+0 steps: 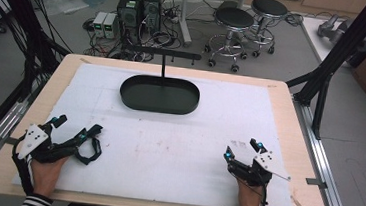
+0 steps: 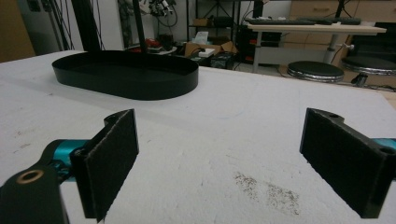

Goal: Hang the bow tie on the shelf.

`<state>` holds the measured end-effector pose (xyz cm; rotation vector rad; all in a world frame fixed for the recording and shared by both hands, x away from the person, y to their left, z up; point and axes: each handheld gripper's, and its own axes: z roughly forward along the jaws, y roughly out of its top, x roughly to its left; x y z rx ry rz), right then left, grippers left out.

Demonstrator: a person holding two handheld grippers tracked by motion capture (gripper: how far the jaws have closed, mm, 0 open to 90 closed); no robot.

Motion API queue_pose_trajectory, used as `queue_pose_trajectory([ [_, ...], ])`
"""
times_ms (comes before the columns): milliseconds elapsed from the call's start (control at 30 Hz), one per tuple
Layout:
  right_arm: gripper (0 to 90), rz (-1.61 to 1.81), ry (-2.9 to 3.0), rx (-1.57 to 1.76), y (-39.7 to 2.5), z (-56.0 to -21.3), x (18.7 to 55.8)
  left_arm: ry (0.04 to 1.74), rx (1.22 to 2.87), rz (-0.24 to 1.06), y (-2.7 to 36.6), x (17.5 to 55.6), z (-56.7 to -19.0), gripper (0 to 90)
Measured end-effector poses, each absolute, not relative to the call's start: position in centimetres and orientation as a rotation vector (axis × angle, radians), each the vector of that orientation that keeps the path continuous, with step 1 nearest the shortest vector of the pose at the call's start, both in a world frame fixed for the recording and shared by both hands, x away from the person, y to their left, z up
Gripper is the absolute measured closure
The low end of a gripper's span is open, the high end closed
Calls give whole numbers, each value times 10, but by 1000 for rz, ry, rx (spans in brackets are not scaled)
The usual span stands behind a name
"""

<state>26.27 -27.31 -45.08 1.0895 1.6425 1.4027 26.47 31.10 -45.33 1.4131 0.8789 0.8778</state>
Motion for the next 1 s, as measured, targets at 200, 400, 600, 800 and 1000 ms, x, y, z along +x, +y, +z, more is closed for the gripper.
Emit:
queue_pose_trajectory([
  [200, 106, 1407, 1636, 1093, -273, -451, 262, 883, 1420, 860, 312, 266, -453, 150],
  [400, 106, 1407, 1636, 1088, -273, -451, 262, 888, 1419, 845, 313, 267, -453, 149],
  [600, 106, 1418, 1625, 1079, -274, -451, 261, 933, 1417, 824, 317, 269, -451, 149],
  [800, 106, 1421, 1621, 1082, -274, -451, 261, 930, 1441, 832, 324, 267, -433, 149],
  [1000, 106, 1427, 1618, 1087, -275, -451, 261, 927, 1526, 818, 326, 264, -414, 149],
])
